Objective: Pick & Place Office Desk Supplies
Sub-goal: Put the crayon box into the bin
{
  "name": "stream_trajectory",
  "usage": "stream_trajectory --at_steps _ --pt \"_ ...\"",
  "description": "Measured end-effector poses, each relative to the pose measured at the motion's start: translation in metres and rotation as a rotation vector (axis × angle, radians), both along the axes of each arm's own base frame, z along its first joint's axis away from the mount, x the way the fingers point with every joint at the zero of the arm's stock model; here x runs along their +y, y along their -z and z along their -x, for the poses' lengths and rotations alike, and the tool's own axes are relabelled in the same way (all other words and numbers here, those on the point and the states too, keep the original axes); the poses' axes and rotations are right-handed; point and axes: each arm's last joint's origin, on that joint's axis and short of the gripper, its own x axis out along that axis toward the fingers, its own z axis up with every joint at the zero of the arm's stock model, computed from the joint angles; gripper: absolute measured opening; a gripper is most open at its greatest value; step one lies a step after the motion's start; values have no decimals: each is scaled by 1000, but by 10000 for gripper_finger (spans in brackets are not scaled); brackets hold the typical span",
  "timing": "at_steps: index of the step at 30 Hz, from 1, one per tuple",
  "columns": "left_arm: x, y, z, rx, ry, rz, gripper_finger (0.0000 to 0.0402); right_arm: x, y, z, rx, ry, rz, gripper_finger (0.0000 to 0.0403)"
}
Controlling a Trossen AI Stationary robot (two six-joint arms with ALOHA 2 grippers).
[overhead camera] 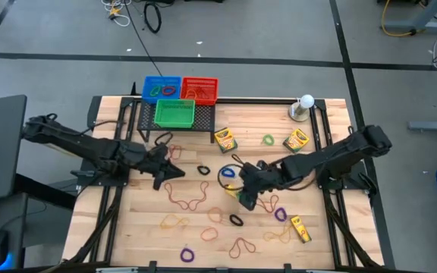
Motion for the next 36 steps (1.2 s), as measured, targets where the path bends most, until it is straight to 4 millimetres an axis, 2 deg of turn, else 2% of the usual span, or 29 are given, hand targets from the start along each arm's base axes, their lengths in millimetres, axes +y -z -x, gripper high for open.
stream_trajectory --at_steps 4,7,11,15,20,28,31,36 --pt "-4 8 -1 -25 -9 18 6 3 6 -5 8 21 -35 276" --pt "-5 13 -1 -7 -34 3 12 11 11 -8 -4 -8 -32 300" --pt "-7 16 -4 4 -42 -10 27 17 33 -12 71 -15 44 308" --pt "-8 22 -8 33 -42 -15 42 20 51 -19 115 -24 49 307" --pt "-9 25 -12 40 -35 -22 62 23 67 -24 160 -37 29 276" --pt "-7 23 -14 16 -39 -20 62 25 80 -27 204 -45 23 177" --pt "-3 22 -16 16 -13 2 60 24 77 -25 200 -49 21 143" --pt "5 4 -22 -2 42 -2 86 18 49 -20 122 -92 14 116"
